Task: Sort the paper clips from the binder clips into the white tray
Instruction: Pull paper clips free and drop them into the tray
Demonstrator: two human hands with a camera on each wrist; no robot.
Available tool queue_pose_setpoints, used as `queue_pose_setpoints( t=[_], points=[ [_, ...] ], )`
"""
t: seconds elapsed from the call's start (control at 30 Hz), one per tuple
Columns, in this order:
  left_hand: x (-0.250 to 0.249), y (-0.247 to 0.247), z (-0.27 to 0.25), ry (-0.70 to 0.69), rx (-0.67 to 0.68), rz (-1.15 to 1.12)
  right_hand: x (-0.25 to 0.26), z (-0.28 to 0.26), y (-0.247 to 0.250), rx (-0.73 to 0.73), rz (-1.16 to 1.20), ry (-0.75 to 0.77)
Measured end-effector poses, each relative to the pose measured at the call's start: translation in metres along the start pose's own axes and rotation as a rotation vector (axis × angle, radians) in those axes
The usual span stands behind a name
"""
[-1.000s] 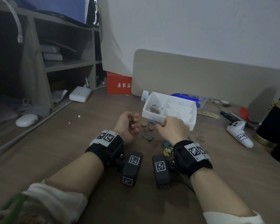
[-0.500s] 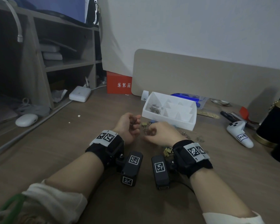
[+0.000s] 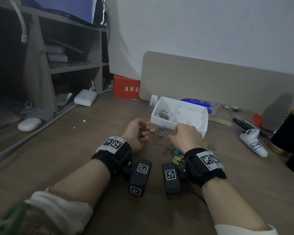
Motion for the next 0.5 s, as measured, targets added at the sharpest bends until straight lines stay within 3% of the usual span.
queue_pose_setpoints(
  t=[0.1, 0.3, 0.43, 0.5],
  points=[
    [0.000, -0.001, 0.000, 0.001, 0.003, -0.003, 0.003, 0.003, -0.003, 0.016, 0.038, 0.069],
    [0.001, -0.001, -0.001, -0.003, 0.000, 0.008, 0.017, 0.001, -0.009, 0.191, 0.198, 0.227],
    [0.001, 0.000, 0.000, -0.002, 0.001, 0.012, 0.020, 0.007, -0.008, 0.083, 0.223, 0.213],
    [0.002, -0.001, -0.001, 0.002, 0.010, 0.015, 0.022, 0.010, -0.010, 0.115, 0.142, 0.222]
  ],
)
Point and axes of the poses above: each hand's wrist, its own z-axis towards the middle knuckle, its own y-axis out of the back of the hand, x = y × z, the point moved 1 cm from there along z, towards the middle knuckle, and after that the axes turned 4 degrees about y, right-handed, at the moved point
